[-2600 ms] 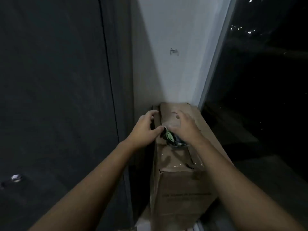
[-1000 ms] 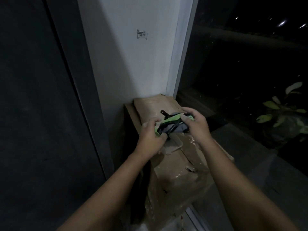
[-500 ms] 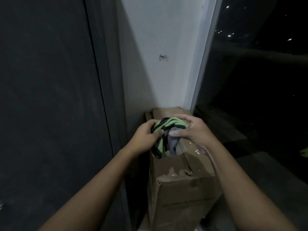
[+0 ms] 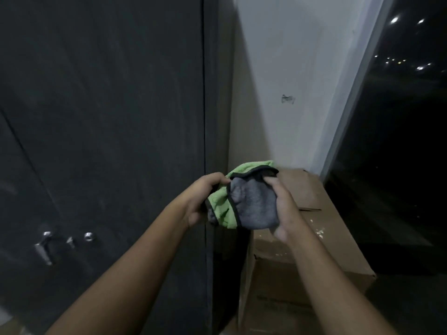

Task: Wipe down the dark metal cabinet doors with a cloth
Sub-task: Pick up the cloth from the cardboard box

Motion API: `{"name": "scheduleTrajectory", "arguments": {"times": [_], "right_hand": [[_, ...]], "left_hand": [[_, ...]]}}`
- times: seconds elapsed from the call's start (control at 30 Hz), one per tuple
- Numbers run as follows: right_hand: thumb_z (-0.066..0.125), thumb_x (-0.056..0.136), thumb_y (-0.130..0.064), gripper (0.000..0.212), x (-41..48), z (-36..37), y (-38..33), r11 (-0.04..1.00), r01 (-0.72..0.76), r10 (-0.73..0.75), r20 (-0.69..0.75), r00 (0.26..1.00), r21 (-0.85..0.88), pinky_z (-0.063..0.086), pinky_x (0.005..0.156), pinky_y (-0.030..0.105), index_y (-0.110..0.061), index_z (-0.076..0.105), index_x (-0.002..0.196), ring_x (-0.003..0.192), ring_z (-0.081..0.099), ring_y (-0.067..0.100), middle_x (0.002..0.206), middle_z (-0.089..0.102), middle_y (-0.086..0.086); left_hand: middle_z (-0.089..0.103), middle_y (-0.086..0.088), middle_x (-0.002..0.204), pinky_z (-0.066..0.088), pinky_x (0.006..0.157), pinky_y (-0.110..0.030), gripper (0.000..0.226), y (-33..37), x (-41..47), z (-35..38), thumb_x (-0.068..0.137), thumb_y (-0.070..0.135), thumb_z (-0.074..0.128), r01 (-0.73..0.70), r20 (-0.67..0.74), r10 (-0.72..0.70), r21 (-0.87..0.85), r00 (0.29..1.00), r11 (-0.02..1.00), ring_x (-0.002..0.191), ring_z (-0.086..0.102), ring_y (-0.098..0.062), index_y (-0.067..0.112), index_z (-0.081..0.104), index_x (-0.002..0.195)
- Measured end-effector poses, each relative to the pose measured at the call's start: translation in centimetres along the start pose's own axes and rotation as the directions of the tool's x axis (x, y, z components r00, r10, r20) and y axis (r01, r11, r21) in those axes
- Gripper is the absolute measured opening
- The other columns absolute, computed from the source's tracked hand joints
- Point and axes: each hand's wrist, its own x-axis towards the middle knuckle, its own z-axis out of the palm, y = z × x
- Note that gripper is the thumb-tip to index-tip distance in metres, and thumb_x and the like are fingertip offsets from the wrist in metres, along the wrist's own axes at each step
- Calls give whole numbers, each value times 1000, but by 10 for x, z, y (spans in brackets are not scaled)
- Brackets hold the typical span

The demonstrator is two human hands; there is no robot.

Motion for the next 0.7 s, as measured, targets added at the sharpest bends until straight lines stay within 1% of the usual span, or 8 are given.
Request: {"name": "scheduleTrajectory", "arguments": {"times": [0.1, 0.2, 0.3, 0.37, 0.47, 0.57, 0.63, 0.7], "right_hand": [[47, 100, -48, 50, 0, 22, 11, 984, -121, 110, 88, 990, 128, 50, 95, 41, -7, 69, 118, 103, 68, 29, 116, 71, 17], [45, 101, -46, 47, 2, 40, 19, 985, -152, 144, 93, 985, 88, 52, 85, 38, -9, 73, 103, 92, 72, 25, 107, 74, 13], [55, 98, -43, 41, 6, 60, 28, 993, -120, 119, 72, 990, 12, 52, 93, 41, -7, 73, 107, 103, 69, 28, 113, 71, 15], [63, 92, -37, 39, 9, 74, 32, 997, -73, 76, 97, 992, -39, 48, 104, 46, -6, 73, 113, 112, 66, 30, 118, 70, 17], [64, 85, -20, 27, 1, 102, 31, 997, 55, -33, 299, 954, -63, 55, 92, 38, -9, 76, 107, 105, 69, 27, 111, 72, 15], [63, 81, -6, 53, -11, 132, 34, 971, 216, -134, 515, 847, -104, 54, 89, 33, -9, 57, 133, 114, 64, 29, 125, 67, 15], [67, 78, -4, 64, -9, 150, 45, 950, 295, -199, 534, 821, -99, 53, 93, 33, -10, 49, 140, 120, 61, 30, 131, 64, 16], [74, 77, -8, 63, -8, 171, 54, 912, 394, -295, 484, 824, -114, 52, 95, 33, -13, 52, 136, 122, 61, 31, 130, 65, 14]], "left_hand": [[61, -14, 82, 41, 68, -39, 11, 6, -6, -17, 85, 18, 56, -83, -81, 99, 183, 992, 980, 75, 56, -29, 13, 66, 81], [66, -11, 100, 47, 77, -41, 7, 6, -11, -37, 94, 11, 57, -138, -161, 252, 511, 954, 849, 87, 59, -25, 13, 64, 94], [63, -3, 117, 51, 91, -35, 29, 3, -21, -58, 94, 28, 65, -213, -147, 379, 620, 914, 755, 105, 62, -15, 22, 54, 120], [59, 3, 121, 53, 93, -31, 36, 3, -28, -69, 95, 32, 64, -362, -50, 489, 608, 871, 707, 111, 60, -10, 28, 48, 127], [60, 12, 117, 55, 90, -37, 28, 8, -36, -84, 98, 25, 60, -500, -30, 649, 610, 760, 614, 107, 62, -8, 32, 49, 122], [66, 5, 113, 57, 87, -41, 16, 21, -43, -104, 99, 17, 59, -600, -107, 741, 516, 663, 611, 104, 65, -14, 25, 56, 113], [68, -2, 111, 58, 84, -41, 15, 33, -49, -117, 98, 14, 60, -649, -138, 747, 409, 650, 641, 103, 67, -21, 20, 59, 112], [68, -5, 112, 57, 86, -41, 16, 45, -55, -128, 97, 14, 61, -677, -152, 745, 330, 650, 658, 105, 67, -22, 19, 60, 113]]}}
